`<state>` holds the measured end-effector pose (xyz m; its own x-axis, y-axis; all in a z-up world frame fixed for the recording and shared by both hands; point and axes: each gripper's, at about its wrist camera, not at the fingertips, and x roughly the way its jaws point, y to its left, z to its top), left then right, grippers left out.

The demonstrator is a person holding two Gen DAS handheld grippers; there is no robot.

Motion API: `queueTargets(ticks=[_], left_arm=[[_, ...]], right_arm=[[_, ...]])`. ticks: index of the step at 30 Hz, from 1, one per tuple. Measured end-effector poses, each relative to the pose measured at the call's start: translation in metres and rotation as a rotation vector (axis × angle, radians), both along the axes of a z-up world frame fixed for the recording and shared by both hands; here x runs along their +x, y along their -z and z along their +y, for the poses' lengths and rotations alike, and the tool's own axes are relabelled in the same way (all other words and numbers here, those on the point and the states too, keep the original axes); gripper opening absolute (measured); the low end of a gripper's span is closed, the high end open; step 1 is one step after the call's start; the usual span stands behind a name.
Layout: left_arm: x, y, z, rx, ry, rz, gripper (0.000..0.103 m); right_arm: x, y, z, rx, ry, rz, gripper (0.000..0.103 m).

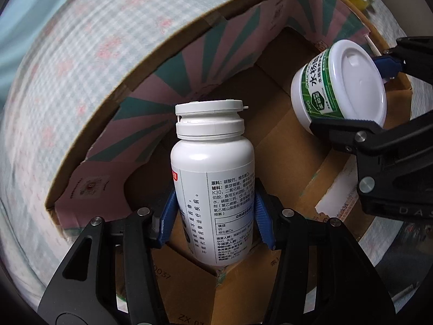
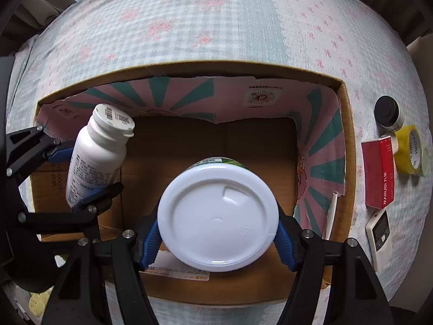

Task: Organize rigid objects
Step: 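Carry the bottle and jar over the cardboard box and release both inside, then withdraw both tools from the box toward the remaining objects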

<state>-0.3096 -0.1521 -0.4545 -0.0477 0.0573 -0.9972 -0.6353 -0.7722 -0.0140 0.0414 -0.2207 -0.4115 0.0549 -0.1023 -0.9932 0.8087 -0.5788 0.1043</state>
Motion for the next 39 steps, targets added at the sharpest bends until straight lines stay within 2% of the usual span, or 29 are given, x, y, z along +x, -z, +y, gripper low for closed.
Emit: queueTargets(ticks=[6, 8, 9, 10, 11, 16, 26, 29, 32, 36, 39], left_arm=[[0.002, 0.004, -0.001, -0.003, 0.013, -0.012, 0.047], [0.003, -0.002, -0.001, 0.003, 0.032, 0.014, 0.052], [0.004, -0.008, -0.002, 0.015, 0.033, 0.029, 0.082], [0.004, -0.014, -0.004, 0.027, 0.026, 0.037, 0.1], [0.004, -0.02, -0.006, 0.057, 0.015, 0.047, 0.103], [0.002, -0.029, -0.017, 0.088, -0.025, 0.045, 0.103], [0.001, -0.052, -0.019, 0.1, -0.065, 0.084, 0.103], [0.008, -0.069, -0.014, 0.097, -0.082, 0.104, 0.103], [0.032, -0.093, -0.029, 0.107, -0.112, 0.127, 0.103], [0.05, -0.131, -0.042, 0.133, -0.185, 0.161, 0.103], [0.072, -0.158, -0.062, 0.168, -0.252, 0.189, 0.103]], right_arm=[[-0.005, 0.001, 0.005, -0.014, 0.037, -0.02, 0.066], [-0.007, 0.001, 0.005, -0.014, 0.05, -0.017, 0.066], [-0.008, 0.001, 0.005, -0.005, 0.057, -0.018, 0.068], [-0.01, -0.001, 0.006, -0.009, 0.066, -0.022, 0.075], [-0.012, -0.005, 0.008, -0.024, 0.079, -0.031, 0.102], [-0.017, -0.032, 0.019, -0.112, 0.123, -0.02, 0.103], [-0.011, -0.065, 0.027, -0.104, 0.165, 0.027, 0.103], [-0.007, -0.078, 0.035, -0.114, 0.158, 0.041, 0.103], [-0.001, -0.093, 0.039, -0.116, 0.142, 0.057, 0.103], [0.009, -0.12, 0.055, -0.145, 0.146, 0.073, 0.103], [0.019, -0.142, 0.071, -0.165, 0.153, 0.12, 0.103]])
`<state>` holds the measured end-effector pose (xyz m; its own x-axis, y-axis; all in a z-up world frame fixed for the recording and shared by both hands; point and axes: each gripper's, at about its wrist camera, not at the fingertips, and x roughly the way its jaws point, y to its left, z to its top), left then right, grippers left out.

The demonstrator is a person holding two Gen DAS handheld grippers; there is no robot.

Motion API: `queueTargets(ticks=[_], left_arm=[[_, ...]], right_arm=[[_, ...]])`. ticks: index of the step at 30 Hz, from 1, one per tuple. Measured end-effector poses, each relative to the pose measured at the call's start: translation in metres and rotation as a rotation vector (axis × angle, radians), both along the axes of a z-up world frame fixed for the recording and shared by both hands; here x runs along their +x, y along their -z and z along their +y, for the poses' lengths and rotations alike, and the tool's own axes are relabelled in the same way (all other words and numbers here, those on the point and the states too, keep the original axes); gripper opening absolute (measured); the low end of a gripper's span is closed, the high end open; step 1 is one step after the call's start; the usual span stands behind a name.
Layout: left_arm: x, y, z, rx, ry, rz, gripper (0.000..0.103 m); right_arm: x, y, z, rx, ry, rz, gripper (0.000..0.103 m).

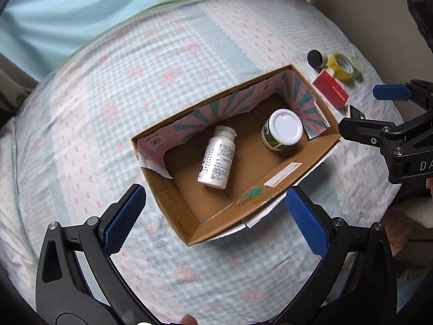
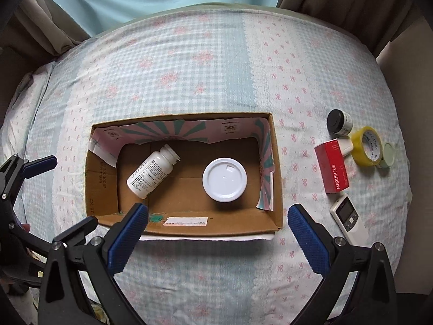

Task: Organize rigid objects
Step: 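Withdraw both tools from the box toward the remaining objects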

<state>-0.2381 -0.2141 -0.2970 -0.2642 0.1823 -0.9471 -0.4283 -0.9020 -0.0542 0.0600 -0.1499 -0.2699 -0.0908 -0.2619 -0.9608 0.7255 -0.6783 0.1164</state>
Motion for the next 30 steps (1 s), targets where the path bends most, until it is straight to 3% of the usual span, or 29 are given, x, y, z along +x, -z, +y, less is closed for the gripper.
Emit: queueTargets(ticks=[7, 13, 21, 30], left_arm=[[0.038, -0.053, -0.018, 0.067, -0.112, 0.051, 0.103], [0.059, -0.085, -0.01, 0.106, -0.158, 0.099, 0.103], [0.088, -0.109, 0.029, 0.202, -0.188, 0.095, 0.103], [0.101, -0.117, 0.108, 0.188, -0.224, 0.111, 0.103]], right_arm=[[0.02, -0.057, 0.048, -0.066, 0.088, 0.141, 0.103], [0.02, -0.087, 0.096, -0.097, 0.199, 0.187, 0.103], [0.006, -0.097, 0.164, -0.123, 0.334, 0.226, 0.103], [-0.031, -0.088, 0.245, -0.203, 0.397, 0.255, 0.103]])
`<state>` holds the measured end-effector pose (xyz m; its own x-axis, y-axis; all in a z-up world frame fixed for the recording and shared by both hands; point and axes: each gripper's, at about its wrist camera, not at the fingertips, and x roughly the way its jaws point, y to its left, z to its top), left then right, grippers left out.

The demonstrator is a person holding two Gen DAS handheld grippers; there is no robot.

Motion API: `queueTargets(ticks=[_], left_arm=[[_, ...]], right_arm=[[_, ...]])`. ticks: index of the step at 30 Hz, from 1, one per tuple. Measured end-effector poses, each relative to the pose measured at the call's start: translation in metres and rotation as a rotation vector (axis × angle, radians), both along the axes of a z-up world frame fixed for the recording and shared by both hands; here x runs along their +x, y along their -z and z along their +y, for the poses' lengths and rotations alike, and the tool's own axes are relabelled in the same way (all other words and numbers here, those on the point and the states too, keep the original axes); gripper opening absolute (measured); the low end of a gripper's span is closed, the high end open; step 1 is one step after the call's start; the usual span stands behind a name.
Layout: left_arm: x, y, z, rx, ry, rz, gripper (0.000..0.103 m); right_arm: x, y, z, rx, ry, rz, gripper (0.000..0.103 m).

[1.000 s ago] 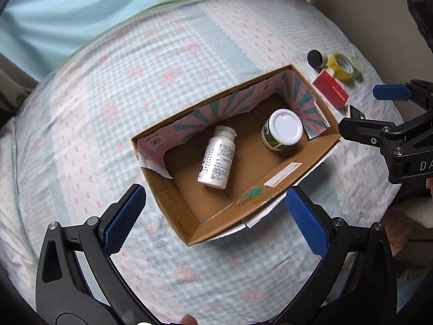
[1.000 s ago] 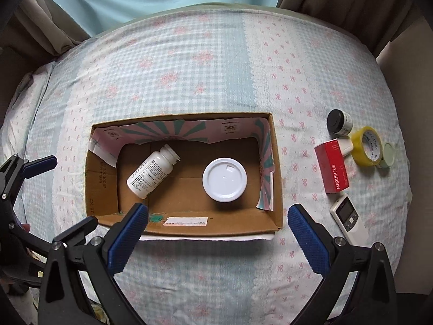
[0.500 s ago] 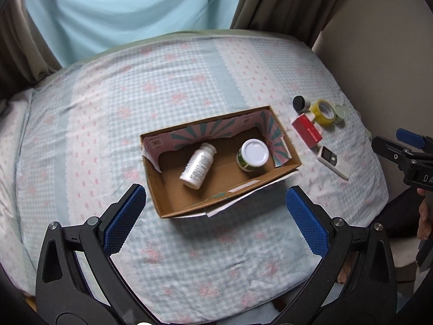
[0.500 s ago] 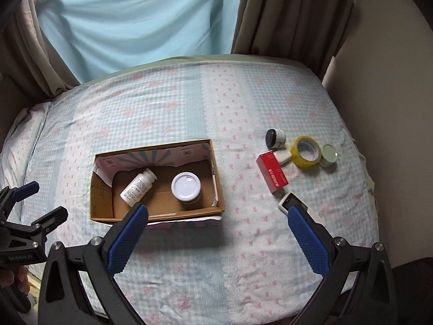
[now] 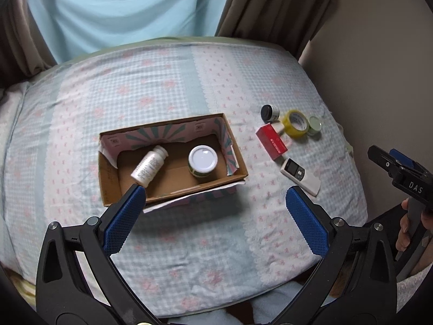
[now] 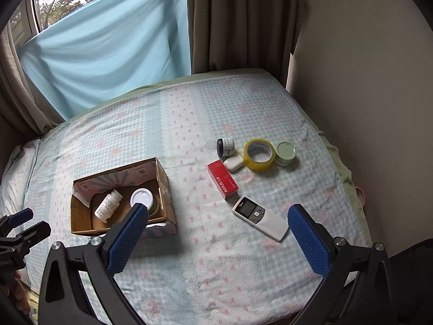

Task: Organize rigid objects
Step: 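Withdraw both tools from the box toward the remaining objects, then grasp the red MARUBI box with the left tool while the right tool grasps the yellow tape roll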

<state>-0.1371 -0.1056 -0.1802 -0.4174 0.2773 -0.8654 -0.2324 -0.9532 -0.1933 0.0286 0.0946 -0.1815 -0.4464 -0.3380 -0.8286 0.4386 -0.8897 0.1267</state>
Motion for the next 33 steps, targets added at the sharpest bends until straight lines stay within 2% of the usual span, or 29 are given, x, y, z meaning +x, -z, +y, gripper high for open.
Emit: queueTargets(ticks=[4, 10, 15, 21, 28, 33], left_arm=[[-0.003, 0.006, 0.039, 0.032, -0.072, -0.021, 0.103], [-0.019, 0.024, 0.106, -0.001, -0.122, -0.051, 0.103], [-0.037, 0.044, 0.148, -0.001, -0.161, -0.094, 0.103], [-0.062, 0.079, 0.19, -0.037, -0.181, -0.153, 0.103], [-0.094, 0.132, 0.228, -0.068, -0.163, -0.234, 0.103], [-0.121, 0.174, 0.247, -0.06, -0.162, -0.304, 0.103]], right_arm=[[-0.026, 0.011, 0.029, 0.0, -0.048, 0.025, 0.103], [-0.074, 0.033, 0.069, -0.009, -0.09, 0.028, 0.103], [-0.11, 0.061, 0.084, -0.011, -0.155, 0.008, 0.103], [-0.159, 0.1, 0.081, -0.065, -0.169, -0.076, 0.103], [-0.21, 0.148, 0.056, -0.002, -0.323, 0.012, 0.103], [-0.23, 0.185, 0.04, 0.052, -0.465, 0.028, 0.103]])
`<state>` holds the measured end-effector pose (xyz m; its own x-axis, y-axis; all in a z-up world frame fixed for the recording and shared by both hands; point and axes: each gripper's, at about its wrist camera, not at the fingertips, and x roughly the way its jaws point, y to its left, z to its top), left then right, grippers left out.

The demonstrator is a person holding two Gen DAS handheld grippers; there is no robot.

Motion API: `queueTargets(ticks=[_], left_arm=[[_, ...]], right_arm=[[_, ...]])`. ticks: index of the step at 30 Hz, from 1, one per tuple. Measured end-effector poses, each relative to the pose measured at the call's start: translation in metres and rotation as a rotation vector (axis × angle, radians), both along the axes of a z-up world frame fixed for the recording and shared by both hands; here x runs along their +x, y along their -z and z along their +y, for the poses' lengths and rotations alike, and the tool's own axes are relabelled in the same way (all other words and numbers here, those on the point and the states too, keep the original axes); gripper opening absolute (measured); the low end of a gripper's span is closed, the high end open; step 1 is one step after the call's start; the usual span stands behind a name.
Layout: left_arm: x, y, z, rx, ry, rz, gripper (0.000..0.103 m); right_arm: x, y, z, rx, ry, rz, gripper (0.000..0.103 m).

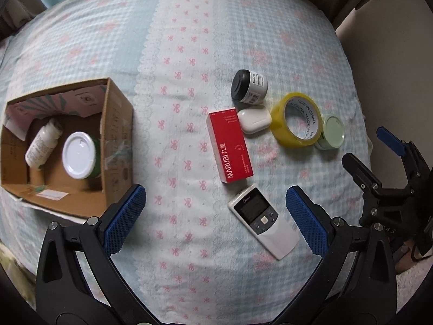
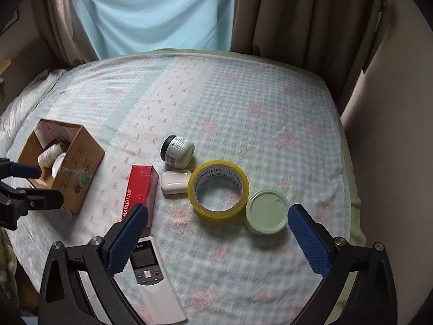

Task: Organize rigid objects
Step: 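Grasp the red MARUBI box with the left tool while the right tool grasps the yellow tape roll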

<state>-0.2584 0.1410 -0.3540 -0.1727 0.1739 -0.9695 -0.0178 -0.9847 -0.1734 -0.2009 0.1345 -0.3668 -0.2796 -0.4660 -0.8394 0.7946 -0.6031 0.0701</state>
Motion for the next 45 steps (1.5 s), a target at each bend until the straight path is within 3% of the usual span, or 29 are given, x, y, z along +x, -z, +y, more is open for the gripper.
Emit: queueTargets(ticks=[9, 14, 20, 22, 26, 27, 28, 30, 37, 45], left_arm=[[-0.045, 0.073, 0.029, -0.022, 0.037, -0.085, 0.102], [-0.062, 0.101, 0.041, -0.042, 0.084, -0.117, 0.102], [-0.068, 0.124, 0.052, -0.041, 0.101, -0.166, 0.094], [-0.068, 0.13, 0.056, -0.04, 0.113, -0.182, 0.083], [-0.068, 0.138, 0.058, -0.055, 0.121, -0.196, 0.066], [-0.068, 0.139, 0.057, -0.062, 0.116, -0.196, 0.056], [-0.068, 0.139, 0.055, -0.066, 0.108, -0.195, 0.053], [-0.069, 0.138, 0.052, -0.046, 0.086, -0.19, 0.048], [-0.066, 0.133, 0.044, -0.023, 0.046, -0.185, 0.041], [-0.058, 0.114, 0.037, 0.007, 0.024, -0.167, 0.04]], right_arm=[[-0.032, 0.071, -0.03, 0.1, -0.193, 0.025, 0.103], [-0.045, 0.095, -0.045, 0.108, -0.272, -0.004, 0.103], [-0.05, 0.113, -0.06, 0.122, -0.306, -0.017, 0.103], [-0.051, 0.115, -0.062, 0.112, -0.304, -0.018, 0.103], [-0.053, 0.117, -0.066, 0.109, -0.291, -0.005, 0.103], [-0.053, 0.117, -0.066, 0.106, -0.292, -0.006, 0.102], [-0.052, 0.117, -0.067, 0.102, -0.297, -0.015, 0.096], [-0.052, 0.117, -0.069, 0.108, -0.287, -0.009, 0.096], [-0.048, 0.116, -0.072, 0.123, -0.247, 0.009, 0.095], [-0.047, 0.102, -0.066, 0.111, -0.127, -0.006, 0.095]])
